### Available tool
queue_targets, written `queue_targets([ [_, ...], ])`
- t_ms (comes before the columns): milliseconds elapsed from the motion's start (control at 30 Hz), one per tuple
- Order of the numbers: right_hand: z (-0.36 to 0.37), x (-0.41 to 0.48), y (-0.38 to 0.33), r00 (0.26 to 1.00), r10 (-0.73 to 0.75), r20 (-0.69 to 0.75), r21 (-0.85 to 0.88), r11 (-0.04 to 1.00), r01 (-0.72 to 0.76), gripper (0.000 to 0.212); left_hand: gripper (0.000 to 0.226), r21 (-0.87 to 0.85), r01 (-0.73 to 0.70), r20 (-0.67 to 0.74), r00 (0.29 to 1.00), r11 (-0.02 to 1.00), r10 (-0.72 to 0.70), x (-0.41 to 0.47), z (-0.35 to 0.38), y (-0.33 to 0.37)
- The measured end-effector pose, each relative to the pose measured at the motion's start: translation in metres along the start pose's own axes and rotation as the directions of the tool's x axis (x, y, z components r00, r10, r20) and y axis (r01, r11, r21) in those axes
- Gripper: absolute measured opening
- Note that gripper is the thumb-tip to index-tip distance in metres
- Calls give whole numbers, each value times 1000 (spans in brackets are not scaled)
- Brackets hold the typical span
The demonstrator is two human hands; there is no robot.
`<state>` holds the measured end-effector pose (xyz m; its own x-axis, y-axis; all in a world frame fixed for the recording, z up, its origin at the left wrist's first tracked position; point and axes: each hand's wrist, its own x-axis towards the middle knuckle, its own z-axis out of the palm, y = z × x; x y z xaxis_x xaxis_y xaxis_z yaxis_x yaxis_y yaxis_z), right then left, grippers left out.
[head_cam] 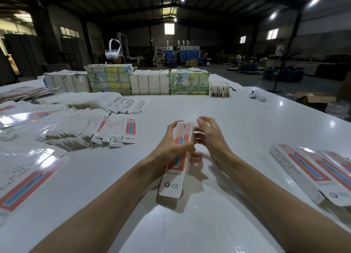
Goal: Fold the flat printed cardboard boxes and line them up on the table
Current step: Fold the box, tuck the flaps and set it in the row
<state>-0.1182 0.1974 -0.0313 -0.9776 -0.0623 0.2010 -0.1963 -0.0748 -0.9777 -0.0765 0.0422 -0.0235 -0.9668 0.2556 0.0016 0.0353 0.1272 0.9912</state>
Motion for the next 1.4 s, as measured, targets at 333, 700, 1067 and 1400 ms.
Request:
queue_targets([
  [333, -20, 5, -5, 997, -54, 56, -29, 998, 55, 14, 80, 23, -34, 96, 995, 999, 32, -2, 3, 0],
  [700, -20, 3, -18, 990, 23, 139, 98, 995, -37, 31, 89, 14, -37, 104, 994, 999, 35, 1, -3, -4],
  [1067, -22, 4, -16, 989, 124, 81, 165, 977, -136, 15, 100, 48, -62, 133, 990, 997, 56, 1, -4, -5],
  [1400, -22, 2, -17, 986, 156, 51, 156, 974, -163, 20, 97, 106, -88, 129, 989, 990, 74, 1, -4, -7],
])
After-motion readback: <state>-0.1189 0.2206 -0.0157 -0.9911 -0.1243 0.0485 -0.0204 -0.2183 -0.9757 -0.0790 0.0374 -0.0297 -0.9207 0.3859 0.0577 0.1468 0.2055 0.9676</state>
